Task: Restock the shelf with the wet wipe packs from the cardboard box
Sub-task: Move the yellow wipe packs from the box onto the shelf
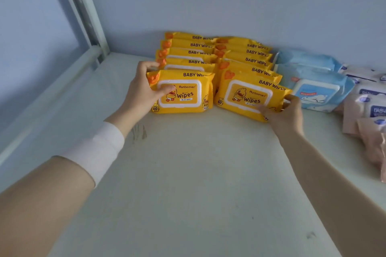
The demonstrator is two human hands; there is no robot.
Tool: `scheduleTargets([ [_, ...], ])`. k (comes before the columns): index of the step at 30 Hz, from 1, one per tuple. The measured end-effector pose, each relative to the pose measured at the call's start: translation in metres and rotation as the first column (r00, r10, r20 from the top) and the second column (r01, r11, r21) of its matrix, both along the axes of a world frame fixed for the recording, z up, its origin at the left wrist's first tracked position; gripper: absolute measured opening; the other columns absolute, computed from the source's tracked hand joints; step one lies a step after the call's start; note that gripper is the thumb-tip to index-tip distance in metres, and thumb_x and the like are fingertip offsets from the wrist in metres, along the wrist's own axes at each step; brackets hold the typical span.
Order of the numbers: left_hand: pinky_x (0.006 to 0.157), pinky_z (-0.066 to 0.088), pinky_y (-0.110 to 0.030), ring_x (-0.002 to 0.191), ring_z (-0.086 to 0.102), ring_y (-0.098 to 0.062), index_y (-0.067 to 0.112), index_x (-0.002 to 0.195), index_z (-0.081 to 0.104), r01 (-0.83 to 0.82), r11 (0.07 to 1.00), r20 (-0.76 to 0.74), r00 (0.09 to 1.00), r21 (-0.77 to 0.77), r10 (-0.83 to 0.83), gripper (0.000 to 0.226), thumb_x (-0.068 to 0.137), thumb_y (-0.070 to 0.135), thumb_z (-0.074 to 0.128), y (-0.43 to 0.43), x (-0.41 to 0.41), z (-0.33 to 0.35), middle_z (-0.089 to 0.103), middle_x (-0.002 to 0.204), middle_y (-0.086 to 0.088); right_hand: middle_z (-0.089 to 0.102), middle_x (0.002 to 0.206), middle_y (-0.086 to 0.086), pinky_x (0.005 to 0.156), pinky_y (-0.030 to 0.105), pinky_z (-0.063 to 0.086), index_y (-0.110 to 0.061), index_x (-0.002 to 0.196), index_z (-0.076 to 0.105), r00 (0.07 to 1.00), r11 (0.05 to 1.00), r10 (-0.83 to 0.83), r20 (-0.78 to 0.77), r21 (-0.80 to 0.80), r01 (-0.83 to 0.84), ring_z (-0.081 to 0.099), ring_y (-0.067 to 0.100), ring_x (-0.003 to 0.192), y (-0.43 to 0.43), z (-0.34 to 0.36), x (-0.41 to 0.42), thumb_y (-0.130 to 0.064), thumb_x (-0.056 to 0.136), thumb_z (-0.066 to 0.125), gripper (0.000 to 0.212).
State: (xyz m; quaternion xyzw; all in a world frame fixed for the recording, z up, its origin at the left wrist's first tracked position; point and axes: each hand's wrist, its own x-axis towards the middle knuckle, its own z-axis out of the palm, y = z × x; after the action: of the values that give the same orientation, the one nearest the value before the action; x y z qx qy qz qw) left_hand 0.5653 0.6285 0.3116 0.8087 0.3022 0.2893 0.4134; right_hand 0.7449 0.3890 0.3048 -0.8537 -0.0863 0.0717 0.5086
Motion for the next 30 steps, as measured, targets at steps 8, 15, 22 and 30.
scheduleTargets([
  [8, 0.103, 0.033, -0.042, 0.125, 0.043, -0.031, 0.008, 0.129, 0.046, 0.205, 0.791, -0.311, 0.950, 0.577, -0.020, 0.069, 0.072, 0.033, 0.076, 0.013, 0.000, 0.027, 0.047, 0.134, -0.014, 0.024, 0.147, 0.019, 0.108, 0.045, 0.020, -0.016, 0.140, 0.036, 0.682, 0.865, 0.342, 0.647, -0.500, 0.041, 0.020, 0.037, 0.136, 0.022, 0.043, -0.026, -0.022, 0.070, 0.075, 0.080],
  [15, 0.110, 0.027, -0.046, 0.138, 0.029, -0.032, 0.017, 0.147, 0.022, 0.581, 0.618, -0.775, 0.627, 0.530, 0.075, 0.099, 0.069, 0.052, 0.072, 0.026, 0.008, 0.067, 0.026, 0.152, -0.011, 0.041, 0.135, 0.014, 0.100, 0.039, 0.036, -0.010, 0.135, 0.039, 0.475, 0.386, 0.807, 0.352, -0.922, 0.027, 0.039, 0.032, 0.125, 0.079, 0.079, -0.049, -0.022, 0.086, 0.064, 0.056],
  [22, 0.116, 0.018, -0.049, 0.145, 0.011, -0.032, 0.022, 0.150, 0.000, 0.612, 0.703, -0.862, 0.508, 0.361, 0.000, 0.123, 0.061, 0.055, 0.078, 0.031, 0.021, 0.062, 0.003, 0.158, -0.011, 0.008, 0.155, 0.019, 0.115, 0.041, 0.020, -0.003, 0.148, 0.005, 0.518, 0.363, 0.814, 0.262, -0.926, -0.103, 0.006, 0.037, 0.144, 0.117, 0.046, -0.087, -0.046, 0.084, 0.061, 0.095],
  [30, 0.111, 0.027, -0.043, 0.134, 0.031, -0.031, 0.020, 0.150, 0.011, 0.559, 0.570, -0.711, 0.701, 0.602, 0.063, 0.121, 0.056, 0.061, 0.077, 0.044, 0.017, 0.040, 0.026, 0.149, -0.009, 0.050, 0.127, 0.019, 0.096, 0.044, 0.042, -0.008, 0.129, 0.046, 0.523, 0.713, 0.637, 0.566, -0.691, -0.122, 0.049, 0.037, 0.116, 0.121, 0.008, -0.076, -0.040, 0.052, 0.087, 0.093],
])
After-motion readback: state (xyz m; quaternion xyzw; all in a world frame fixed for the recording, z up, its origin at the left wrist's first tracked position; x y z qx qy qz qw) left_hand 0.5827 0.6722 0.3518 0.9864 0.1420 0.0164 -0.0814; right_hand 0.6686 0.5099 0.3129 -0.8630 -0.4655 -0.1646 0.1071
